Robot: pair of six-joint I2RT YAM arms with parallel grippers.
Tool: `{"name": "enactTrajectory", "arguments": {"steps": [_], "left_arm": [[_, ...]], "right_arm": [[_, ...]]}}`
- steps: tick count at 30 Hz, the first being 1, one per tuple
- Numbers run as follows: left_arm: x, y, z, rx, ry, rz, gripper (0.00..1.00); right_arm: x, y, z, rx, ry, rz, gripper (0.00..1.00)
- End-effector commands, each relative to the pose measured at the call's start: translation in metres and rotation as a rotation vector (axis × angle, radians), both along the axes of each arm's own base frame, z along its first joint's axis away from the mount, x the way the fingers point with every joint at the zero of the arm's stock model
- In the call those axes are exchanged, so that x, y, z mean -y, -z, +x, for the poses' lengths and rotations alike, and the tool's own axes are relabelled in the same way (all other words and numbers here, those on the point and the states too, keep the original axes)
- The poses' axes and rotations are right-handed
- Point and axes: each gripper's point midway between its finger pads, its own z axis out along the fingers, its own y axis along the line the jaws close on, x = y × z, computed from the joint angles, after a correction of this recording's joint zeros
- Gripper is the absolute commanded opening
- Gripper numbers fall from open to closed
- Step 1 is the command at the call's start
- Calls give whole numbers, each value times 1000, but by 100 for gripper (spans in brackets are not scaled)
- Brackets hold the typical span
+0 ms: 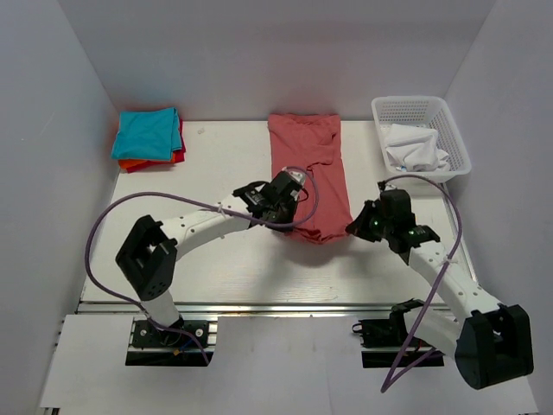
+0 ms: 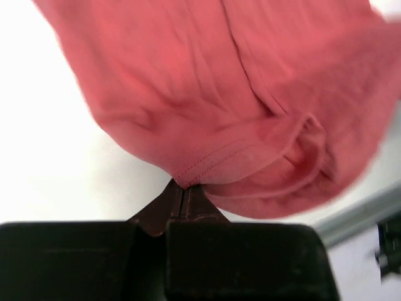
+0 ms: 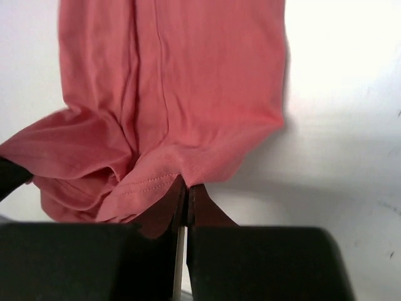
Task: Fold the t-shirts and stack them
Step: Fold the folded rectangular tshirt in 1/3 of the way
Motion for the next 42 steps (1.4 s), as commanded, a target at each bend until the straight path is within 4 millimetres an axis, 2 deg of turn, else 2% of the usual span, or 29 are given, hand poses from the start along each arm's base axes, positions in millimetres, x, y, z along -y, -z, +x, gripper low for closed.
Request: {"name": "enactTrajectory", "arguments": {"steps": [1,6,7,8,9,10,11,16,17,19,20,21,22,23,25,27,28,29,30,31,33,34,36,37,38,39,40,41,42], "left_arm": [[-24,-9,33,71,-118,126,0],[-26,-27,89,127,-207,144,0],[-29,-29,101,131,-231,138,0],[-26,-40,112,152,-233,125,0],[-28,-42,120,162,-231,130,0],[-31,-35,131,158,-240,144,0],[-28,-48,142,183,-241,129,0],[-27,-53,173,198,-227,102,0],[-28,-53,184,215,-221,106,0],[-23,-50,191,213,-190,88,0],[-22,-57,201,238,-193,76,0],[-18,-47,204,227,-170,85,0],[-14,-52,208,240,-157,73,0],[-17,-51,215,241,-169,74,0],[-17,-48,225,250,-171,76,0],[-26,-47,233,245,-189,72,0],[-21,-45,236,245,-178,54,0],[-23,-39,244,246,-186,43,0],[-27,-36,249,242,-193,35,1],[-21,-36,251,241,-177,11,2],[-26,-25,264,235,-189,-4,3],[-25,-20,266,241,-182,0,5],[-27,-19,281,258,-186,-38,9],[-23,-7,283,249,-177,-45,11],[-24,-4,291,260,-180,-61,13],[-21,-8,296,269,-191,-78,15],[-22,-7,303,270,-205,-95,16],[-29,5,310,259,-218,-86,27],[-27,-4,318,288,-238,-96,43]], "right_arm": [[4,-45,48,167,69,-23,0],[9,-62,83,229,125,-65,0],[8,-76,92,261,135,-59,0],[8,-68,98,240,136,-81,0],[7,-74,105,250,140,-79,0],[6,-71,114,237,141,-94,0],[6,-70,119,235,139,-104,0],[-1,-89,158,262,139,-105,0],[-1,-82,163,249,140,-119,0],[-1,-75,171,228,140,-128,0],[-2,-87,179,255,141,-123,0],[-4,-78,184,236,134,-125,0],[-3,-81,191,244,137,-123,0],[-5,-85,195,254,129,-126,0],[-3,-77,205,235,132,-128,0],[-5,-74,217,231,131,-129,0],[-3,-68,221,221,134,-135,0],[-4,-76,228,240,133,-128,0],[-3,-73,230,230,129,-125,0],[-5,-54,235,191,121,-126,0],[-5,-62,245,210,124,-115,0],[-9,-45,246,170,100,-102,0],[-9,-50,258,174,113,-77,0],[-11,-36,264,144,115,-70,0],[-11,-34,269,140,128,-58,0],[-13,-34,283,166,143,-41,1],[-12,-22,289,158,157,-44,1],[-9,-12,300,159,171,-36,8],[-9,-7,305,153,182,-26,15]]}}
